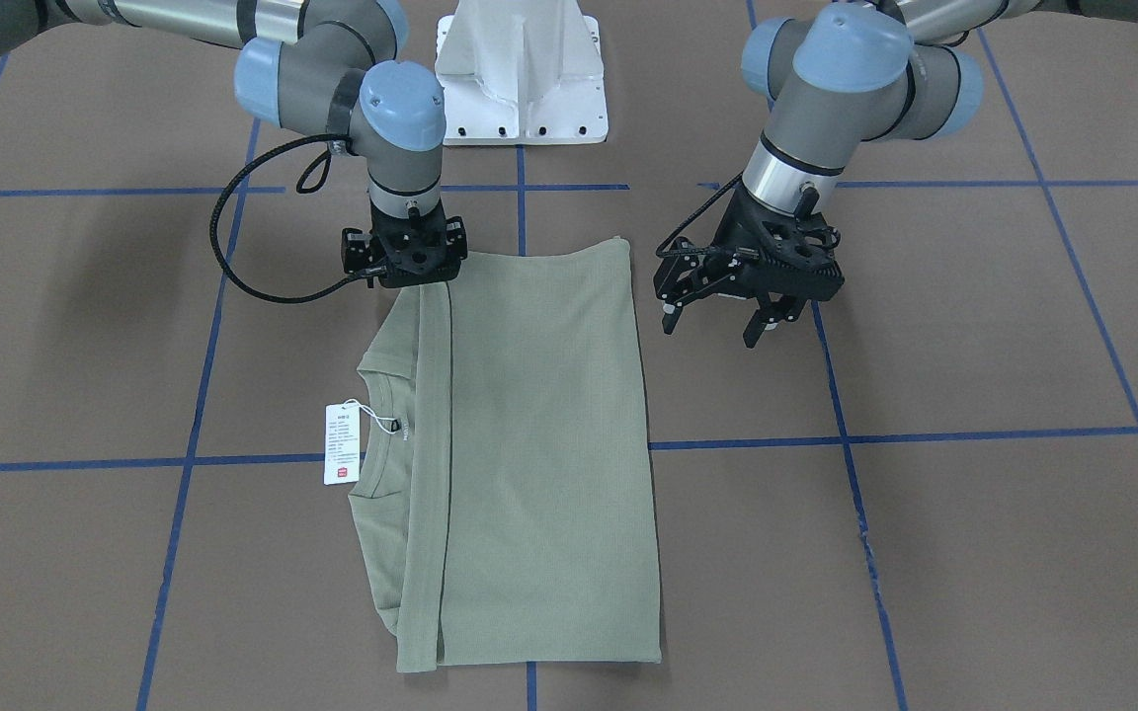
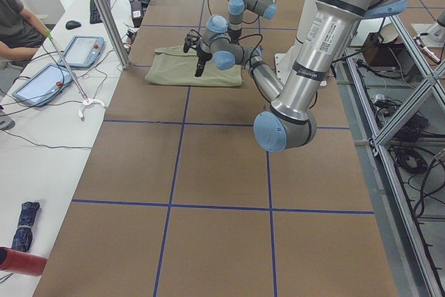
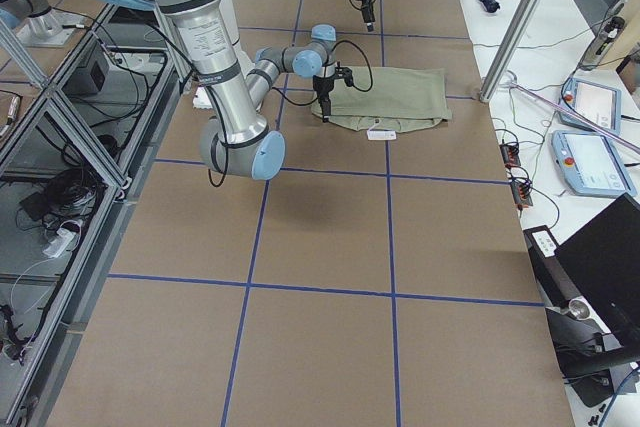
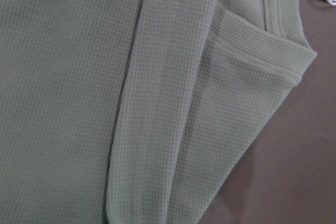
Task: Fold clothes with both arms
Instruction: 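Pinch the collar edge beside the white tag with the right gripper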
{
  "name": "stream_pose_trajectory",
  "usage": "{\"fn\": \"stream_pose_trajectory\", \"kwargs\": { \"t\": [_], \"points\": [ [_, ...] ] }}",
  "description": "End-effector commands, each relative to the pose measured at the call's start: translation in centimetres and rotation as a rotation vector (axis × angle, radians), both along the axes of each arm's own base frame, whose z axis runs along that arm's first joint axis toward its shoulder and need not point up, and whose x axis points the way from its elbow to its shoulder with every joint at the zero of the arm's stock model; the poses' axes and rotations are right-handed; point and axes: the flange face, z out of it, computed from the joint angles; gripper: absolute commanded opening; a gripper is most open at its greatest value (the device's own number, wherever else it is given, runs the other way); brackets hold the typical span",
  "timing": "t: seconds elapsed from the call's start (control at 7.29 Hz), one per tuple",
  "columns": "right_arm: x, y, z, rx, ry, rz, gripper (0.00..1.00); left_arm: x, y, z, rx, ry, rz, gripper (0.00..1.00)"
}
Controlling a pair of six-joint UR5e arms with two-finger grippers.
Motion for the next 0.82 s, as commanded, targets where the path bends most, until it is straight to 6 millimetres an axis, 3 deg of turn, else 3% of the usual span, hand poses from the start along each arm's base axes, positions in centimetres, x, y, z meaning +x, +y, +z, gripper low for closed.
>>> {"fn": "stream_pose_trajectory", "kwargs": {
  "t": [0.0, 0.27, 0.41, 0.69],
  "points": [
    [2.5, -0.1, 2.2, 0.005, 0.031, -0.017, 1.00, 0.9, 0.7, 0.0, 0.000, 0.003, 0.016, 1.00],
    [6.5, 1.3, 3.2, 0.008, 0.024, -0.012, 1.00, 1.8, 1.3, -0.2, -0.025, 0.018, 0.015, 1.00],
    [7.8, 1.8, 1.8, 0.026, 0.012, -0.026, 1.00, 1.9, 1.3, -0.3, -0.025, 0.018, 0.018, 1.00],
    [6.5, -0.4, -2.1, 0.057, -0.019, -0.013, 1.00, 2.0, 1.4, -0.3, -0.025, 0.018, 0.020, 1.00]
  ]
}}
